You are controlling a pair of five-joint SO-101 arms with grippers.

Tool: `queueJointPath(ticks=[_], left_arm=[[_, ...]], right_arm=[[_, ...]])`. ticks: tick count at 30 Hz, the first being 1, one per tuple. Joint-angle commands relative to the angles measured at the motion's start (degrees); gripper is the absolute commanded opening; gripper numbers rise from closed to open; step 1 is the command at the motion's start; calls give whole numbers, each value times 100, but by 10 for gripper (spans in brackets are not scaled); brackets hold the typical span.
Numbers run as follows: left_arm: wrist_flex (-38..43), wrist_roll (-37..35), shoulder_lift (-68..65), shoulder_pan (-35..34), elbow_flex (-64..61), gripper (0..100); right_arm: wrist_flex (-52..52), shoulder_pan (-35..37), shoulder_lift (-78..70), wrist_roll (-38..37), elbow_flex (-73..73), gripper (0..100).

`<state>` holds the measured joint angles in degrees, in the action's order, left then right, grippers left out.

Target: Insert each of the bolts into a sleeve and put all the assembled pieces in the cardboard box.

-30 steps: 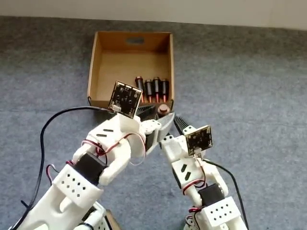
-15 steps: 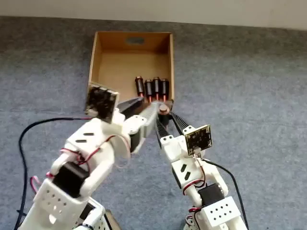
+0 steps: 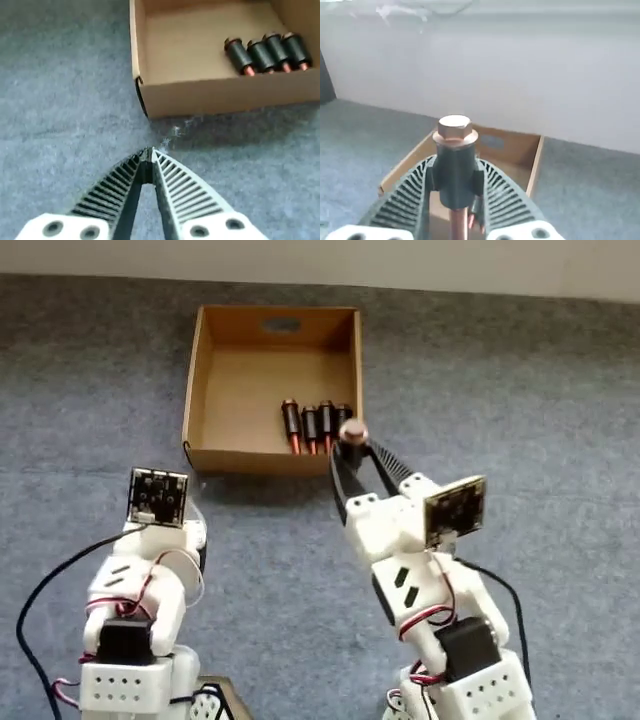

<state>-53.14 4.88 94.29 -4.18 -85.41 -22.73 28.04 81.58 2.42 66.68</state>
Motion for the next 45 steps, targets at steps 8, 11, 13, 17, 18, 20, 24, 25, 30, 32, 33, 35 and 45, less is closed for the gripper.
queueJointPath(ticks=[8,11,13,17,18,20,24,25,30,32,33,35,45], left_arm=[[-387,35,875,-400,-497,11],[-369,35,919,-593,-532,11],[-387,35,919,-611,-532,11],[-396,35,919,-620,-541,11],[-396,35,919,-620,-541,11],[-369,35,919,-620,-620,11],[-369,44,927,-593,-681,11],[-369,44,927,-593,-681,11],[-360,44,927,-585,-681,11],[-360,44,927,-585,-681,11],[-360,44,927,-585,-681,11],[-360,44,927,-585,-681,11],[-360,44,927,-585,-690,11]], right_arm=[[-1121,22,-4382,123,-4233,6],[-989,198,-5763,132,-4760,6],[-611,233,-6607,457,-5174,6],[31,233,-8110,1503,-5921,6],[110,259,-8479,1530,-6114,6],[163,347,-9244,1389,-6536,6],[136,426,-10545,1116,-7459,6],[127,444,-10800,1108,-7653,6],[119,620,-11495,1099,-8101,6],[119,673,-11582,1099,-8101,6],[119,673,-11609,1099,-8101,6],[119,655,-11679,1099,-8101,6],[119,286,-12224,1099,-8145,6]])
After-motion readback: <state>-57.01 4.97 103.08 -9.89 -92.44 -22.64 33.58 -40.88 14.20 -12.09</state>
